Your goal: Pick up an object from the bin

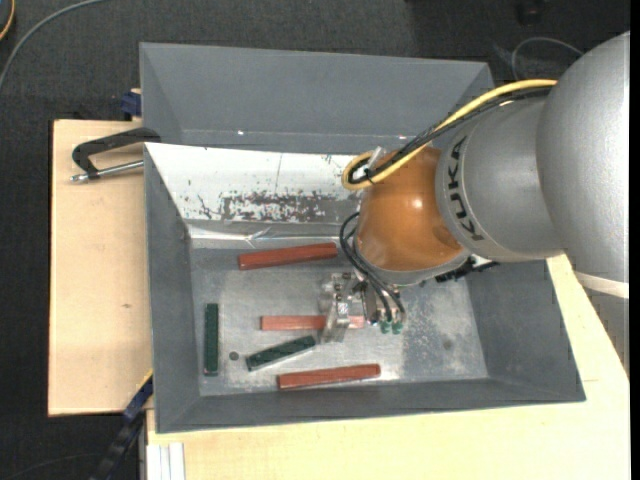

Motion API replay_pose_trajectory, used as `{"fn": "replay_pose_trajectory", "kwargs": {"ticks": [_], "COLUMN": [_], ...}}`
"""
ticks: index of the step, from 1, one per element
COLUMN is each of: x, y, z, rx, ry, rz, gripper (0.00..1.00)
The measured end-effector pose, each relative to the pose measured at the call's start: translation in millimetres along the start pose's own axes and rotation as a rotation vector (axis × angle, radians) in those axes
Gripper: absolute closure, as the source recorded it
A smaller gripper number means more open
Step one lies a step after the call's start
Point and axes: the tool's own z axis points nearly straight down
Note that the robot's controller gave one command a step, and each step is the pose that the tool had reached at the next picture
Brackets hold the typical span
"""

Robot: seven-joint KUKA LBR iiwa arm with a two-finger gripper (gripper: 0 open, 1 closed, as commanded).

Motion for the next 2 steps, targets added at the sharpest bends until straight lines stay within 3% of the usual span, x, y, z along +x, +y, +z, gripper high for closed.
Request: {"fn": "replay_pose_trajectory", "kwargs": {"ticks": [1,2], "x": [-4.3,8.1], "y": [13.0,35.8], "z": [-111.8,-279.9], "rx": [-0.002,-0.002], "ry": [-0.012,-0.014], "rz": [0.015,0.005], "gripper": [1.00,1.00]}}
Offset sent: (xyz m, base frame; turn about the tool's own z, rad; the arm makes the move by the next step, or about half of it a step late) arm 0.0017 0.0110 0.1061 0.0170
